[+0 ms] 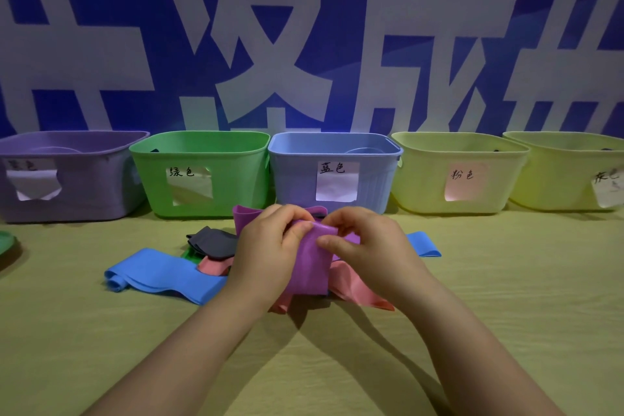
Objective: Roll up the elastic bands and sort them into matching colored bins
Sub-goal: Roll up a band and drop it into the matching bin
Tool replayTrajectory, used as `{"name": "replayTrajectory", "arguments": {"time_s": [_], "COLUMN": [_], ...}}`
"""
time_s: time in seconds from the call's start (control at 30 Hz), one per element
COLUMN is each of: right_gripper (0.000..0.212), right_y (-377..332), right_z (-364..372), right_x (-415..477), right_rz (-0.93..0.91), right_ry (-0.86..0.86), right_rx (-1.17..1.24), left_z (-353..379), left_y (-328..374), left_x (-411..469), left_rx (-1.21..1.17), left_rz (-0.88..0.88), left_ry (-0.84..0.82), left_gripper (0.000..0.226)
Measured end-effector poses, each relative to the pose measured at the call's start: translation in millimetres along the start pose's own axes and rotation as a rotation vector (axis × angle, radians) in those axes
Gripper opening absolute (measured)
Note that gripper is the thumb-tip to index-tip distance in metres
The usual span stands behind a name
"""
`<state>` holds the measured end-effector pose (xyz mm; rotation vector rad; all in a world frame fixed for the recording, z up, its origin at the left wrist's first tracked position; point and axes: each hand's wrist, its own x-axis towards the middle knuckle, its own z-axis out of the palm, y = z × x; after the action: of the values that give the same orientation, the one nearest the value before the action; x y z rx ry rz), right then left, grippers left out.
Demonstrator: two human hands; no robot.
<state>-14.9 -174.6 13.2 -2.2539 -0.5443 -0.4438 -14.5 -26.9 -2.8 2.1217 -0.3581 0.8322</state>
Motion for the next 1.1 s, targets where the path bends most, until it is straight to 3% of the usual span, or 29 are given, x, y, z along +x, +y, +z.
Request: {"name": "replayTrajectory", "arguments": {"time_s": [0.27, 0.6, 0.7, 0.83, 1.0, 1.1], "right_gripper": [0.025, 0.025, 0.025, 0.027, 0.004, 0.012], "right_y": [-5.7, -6.5, -3.8, -0.4, -3.7, -4.2], "right_z": [-1.9, -11.2, -8.0, -4.5, -3.8, -1.4], "right_x": [-1.1, -1.3, -0.9, -0.2, 0.7, 1.2], "right_rz": [0.08, 0.174, 0.138, 0.038, -0.034, -0.086], "right_ry": [0.076, 0.046, 0.053, 0.085, 0.09, 0.109], "right_rx": [0.408, 0.57, 0.548, 0.327, 0.06, -0.098], "left_z": [-3.2, -9.5, -8.9, -4.1, 0.2, 0.8], "left_y": [3.7, 13.4, 11.8, 8.0, 5.1, 4.6], "left_x": [-0.1, 1.5, 1.4, 0.5, -0.9, 0.0], "left_rx": [-0.155, -0.503, -0.511, -0.334, -0.048, 0.031], "left_rz": [-0.027, -0.157, -0.169, -0.106, 0.078, 0.135], "left_ry": [-0.005, -0.18, -0.176, -0.027, 0.058, 0.033], "left_gripper": [0.018, 0.031, 0.031, 0.036, 0.012, 0.008]}}
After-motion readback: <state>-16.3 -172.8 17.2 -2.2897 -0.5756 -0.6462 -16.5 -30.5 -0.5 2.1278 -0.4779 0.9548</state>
